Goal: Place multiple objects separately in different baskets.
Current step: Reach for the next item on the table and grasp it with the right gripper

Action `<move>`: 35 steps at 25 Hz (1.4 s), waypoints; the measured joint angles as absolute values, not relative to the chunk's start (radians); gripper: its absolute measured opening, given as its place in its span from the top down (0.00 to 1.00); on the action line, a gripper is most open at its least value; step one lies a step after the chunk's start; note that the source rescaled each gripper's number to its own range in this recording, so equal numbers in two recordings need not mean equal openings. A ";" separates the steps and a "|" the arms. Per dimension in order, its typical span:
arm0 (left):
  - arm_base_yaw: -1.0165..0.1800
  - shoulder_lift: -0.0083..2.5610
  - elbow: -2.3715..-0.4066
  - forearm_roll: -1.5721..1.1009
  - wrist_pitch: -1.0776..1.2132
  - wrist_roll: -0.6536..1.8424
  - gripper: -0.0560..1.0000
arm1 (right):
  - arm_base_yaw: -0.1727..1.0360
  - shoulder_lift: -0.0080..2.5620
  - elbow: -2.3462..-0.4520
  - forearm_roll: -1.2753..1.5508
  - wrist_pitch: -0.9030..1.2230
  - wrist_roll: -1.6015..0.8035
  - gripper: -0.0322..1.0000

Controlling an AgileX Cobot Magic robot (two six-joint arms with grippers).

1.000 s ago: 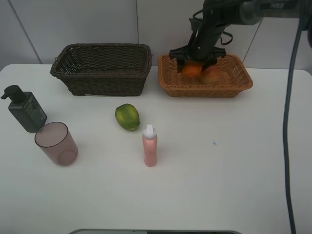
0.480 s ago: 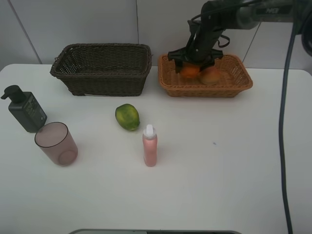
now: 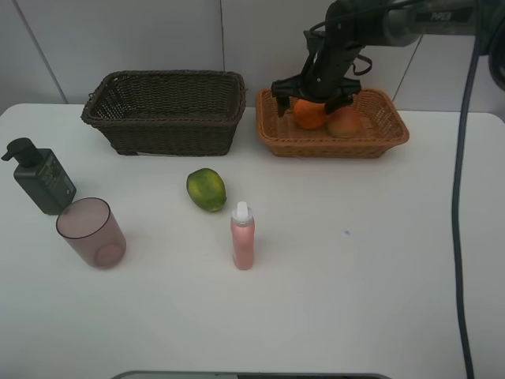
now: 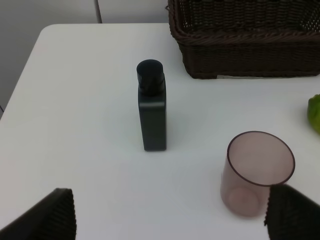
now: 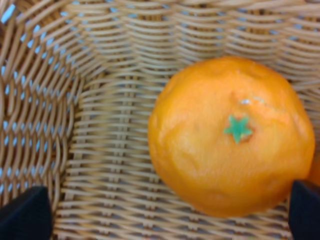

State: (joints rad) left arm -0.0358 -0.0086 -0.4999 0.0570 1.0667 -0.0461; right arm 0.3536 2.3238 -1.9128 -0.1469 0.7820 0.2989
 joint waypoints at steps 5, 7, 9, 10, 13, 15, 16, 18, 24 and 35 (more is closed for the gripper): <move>-0.036 -0.009 -0.500 0.057 1.067 -0.046 0.02 | 0.354 2.276 -1.913 -0.145 0.864 0.299 0.00; -0.036 -0.009 -0.500 0.057 1.067 -0.046 0.02 | 0.355 2.247 -1.913 -0.145 0.904 0.299 0.00; -0.036 -0.009 -0.500 0.057 1.067 -0.046 0.02 | 0.359 2.217 -1.913 -0.147 0.939 0.297 0.00; -0.036 -0.009 -0.500 0.057 1.067 -0.046 0.02 | 0.363 2.200 -1.913 -0.148 0.955 0.290 0.00; -0.036 -0.009 -0.500 0.057 1.067 -0.046 0.02 | 0.379 2.141 -1.869 -0.148 0.966 0.276 0.00; -0.036 -0.009 -0.500 0.057 1.067 -0.046 0.02 | 0.388 2.091 -1.808 -0.145 0.959 0.275 0.00; -0.036 -0.009 -0.500 0.057 1.067 -0.046 0.02 | 0.393 2.070 -1.779 -0.145 0.954 0.275 0.00; -0.036 -0.009 -0.500 0.057 1.067 -0.046 0.02 | 0.398 2.018 -1.706 -0.144 0.938 0.275 0.00; -0.036 -0.009 -0.500 0.057 1.067 -0.046 0.02 | 0.406 1.879 -1.510 -0.141 0.906 0.272 0.00; -0.036 -0.009 -0.500 0.057 1.067 -0.046 0.02 | 0.444 1.713 -1.271 -0.140 0.888 0.188 0.00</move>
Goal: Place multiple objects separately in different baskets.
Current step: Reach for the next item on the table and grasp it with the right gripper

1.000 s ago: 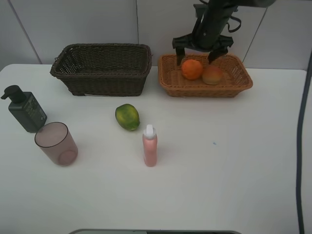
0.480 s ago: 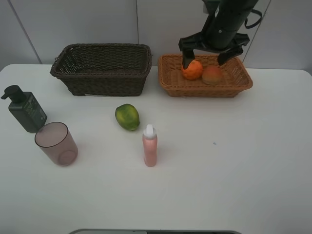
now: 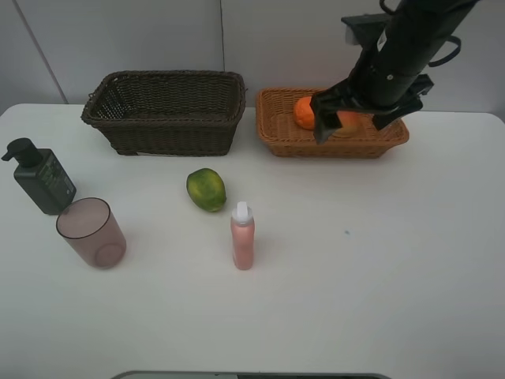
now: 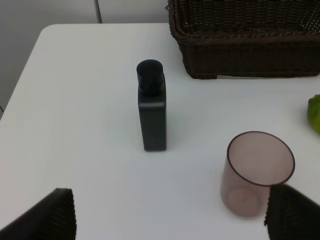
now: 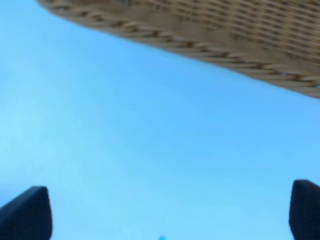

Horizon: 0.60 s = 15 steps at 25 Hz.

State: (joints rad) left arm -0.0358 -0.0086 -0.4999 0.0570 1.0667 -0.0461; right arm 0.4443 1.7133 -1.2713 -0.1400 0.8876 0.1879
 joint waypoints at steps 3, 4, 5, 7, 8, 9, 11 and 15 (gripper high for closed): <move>-0.036 -0.009 -0.500 0.057 1.067 -0.046 0.02 | 0.486 1.713 -1.267 -0.125 0.862 0.147 0.00; -0.036 -0.009 -0.500 0.057 1.067 -0.046 0.02 | 0.500 1.713 -1.267 -0.114 0.843 0.138 0.00; -0.036 -0.009 -0.500 0.057 1.067 -0.046 0.02 | 0.513 1.716 -1.270 -0.102 0.831 0.130 0.00; -0.036 -0.009 -0.500 0.057 1.067 -0.046 0.02 | 0.545 1.737 -1.299 -0.094 0.831 0.124 0.00; -0.036 -0.009 -0.500 0.057 1.067 -0.046 0.02 | 0.560 1.757 -1.323 -0.093 0.838 0.121 0.00; -0.036 -0.009 -0.500 0.057 1.067 -0.046 0.02 | 0.579 1.782 -1.354 -0.093 0.849 0.121 0.00; -0.036 -0.009 -0.500 0.057 1.067 -0.046 0.02 | 0.622 1.832 -1.417 -0.093 0.882 0.119 0.00; -0.036 -0.009 -0.500 0.057 1.067 -0.046 0.02 | 0.702 1.939 -1.561 -0.087 0.936 0.117 0.00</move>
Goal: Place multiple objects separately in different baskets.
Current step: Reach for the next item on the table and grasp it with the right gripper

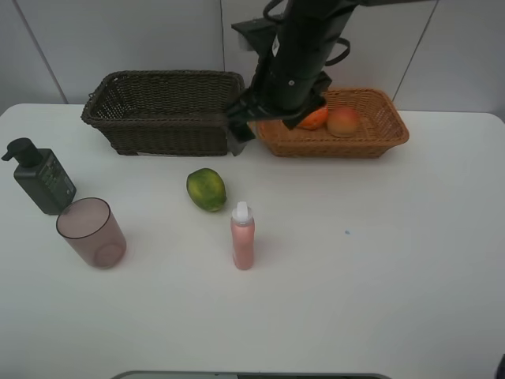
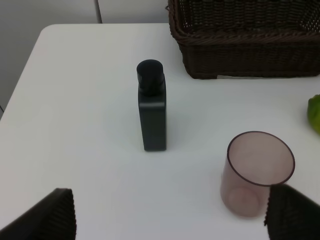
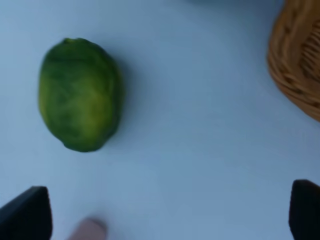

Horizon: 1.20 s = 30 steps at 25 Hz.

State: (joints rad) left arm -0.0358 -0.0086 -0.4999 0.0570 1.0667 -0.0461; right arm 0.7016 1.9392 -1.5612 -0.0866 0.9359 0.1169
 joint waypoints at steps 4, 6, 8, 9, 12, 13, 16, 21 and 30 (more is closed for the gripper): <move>-0.036 -0.009 -0.500 0.057 1.067 -0.046 0.02 | 0.768 2.035 -1.669 -0.073 0.961 0.114 0.00; -0.036 -0.009 -0.500 0.057 1.067 -0.046 0.02 | 0.790 2.072 -1.694 -0.070 0.964 0.114 0.00; -0.036 -0.009 -0.500 0.057 1.067 -0.046 0.02 | 0.804 2.102 -1.697 -0.070 0.960 0.115 0.00; -0.036 -0.009 -0.500 0.057 1.067 -0.046 0.02 | 0.808 2.112 -1.697 -0.074 0.955 0.116 0.00; -0.036 -0.009 -0.500 0.057 1.067 -0.046 0.02 | 0.817 2.143 -1.697 -0.096 0.930 0.143 0.00; -0.036 -0.009 -0.500 0.057 1.067 -0.046 0.02 | 0.817 2.149 -1.697 -0.103 0.917 0.157 0.00; -0.036 -0.009 -0.500 0.057 1.067 -0.046 0.02 | 0.817 2.169 -1.697 -0.125 0.869 0.194 0.00; -0.036 -0.009 -0.500 0.057 1.067 -0.046 0.02 | 0.817 2.212 -1.699 -0.135 0.798 0.220 0.00; -0.036 -0.009 -0.500 0.057 1.067 -0.046 0.02 | 0.808 2.282 -1.701 -0.191 0.719 0.311 0.00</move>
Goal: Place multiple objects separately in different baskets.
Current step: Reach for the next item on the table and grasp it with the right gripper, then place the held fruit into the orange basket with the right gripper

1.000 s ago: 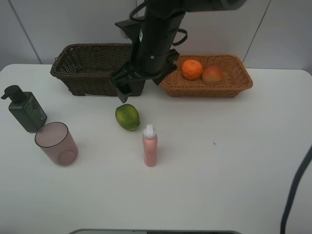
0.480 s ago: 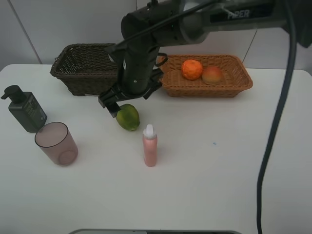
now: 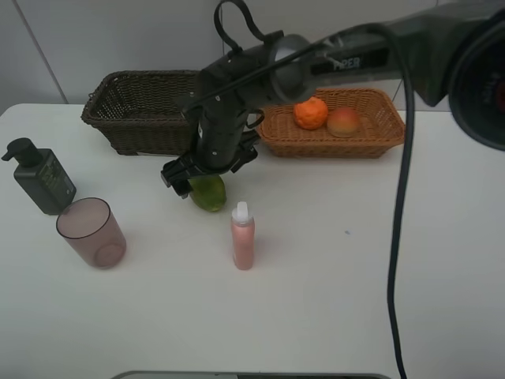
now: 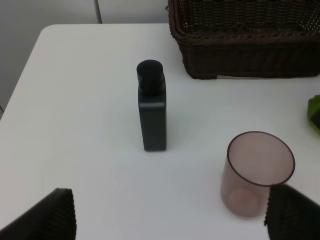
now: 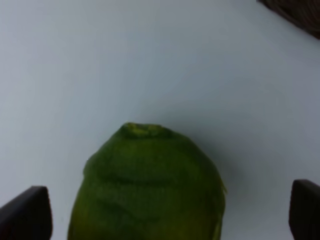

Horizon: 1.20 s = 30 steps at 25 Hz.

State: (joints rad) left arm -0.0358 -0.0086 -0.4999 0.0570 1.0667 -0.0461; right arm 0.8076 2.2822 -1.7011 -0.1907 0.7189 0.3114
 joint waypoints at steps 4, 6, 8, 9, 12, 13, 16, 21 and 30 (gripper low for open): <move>-0.036 -0.009 -0.500 0.057 1.067 -0.046 0.02 | 0.807 2.301 -1.701 -0.199 0.703 0.319 0.00; -0.036 -0.009 -0.500 0.057 1.067 -0.046 0.02 | 0.807 2.315 -1.702 -0.198 0.696 0.321 0.00; -0.036 -0.009 -0.500 0.057 1.067 -0.046 0.02 | 0.807 2.328 -1.702 -0.198 0.689 0.321 0.00; -0.036 -0.009 -0.500 0.057 1.067 -0.046 0.02 | 0.807 2.334 -1.702 -0.198 0.689 0.321 0.00; -0.036 -0.009 -0.500 0.057 1.067 -0.046 0.02 | 0.807 2.346 -1.702 -0.198 0.678 0.321 0.00; -0.036 -0.009 -0.500 0.057 1.067 -0.046 0.02 | 0.807 2.346 -1.702 -0.198 0.675 0.321 0.00; -0.036 -0.009 -0.500 0.057 1.067 -0.046 0.02 | 0.807 2.346 -1.704 -0.198 0.667 0.322 0.00; -0.036 -0.009 -0.500 0.057 1.067 -0.046 0.02 | 0.807 2.346 -1.704 -0.198 0.667 0.322 0.10; -0.036 -0.009 -0.500 0.057 1.067 -0.046 0.02 | 0.807 2.346 -1.705 -0.196 0.681 0.322 0.55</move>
State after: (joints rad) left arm -0.0358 -0.0086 -0.4999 0.0570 1.0667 -0.0461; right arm 0.8066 2.3460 -1.7052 -0.1961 0.6809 0.3216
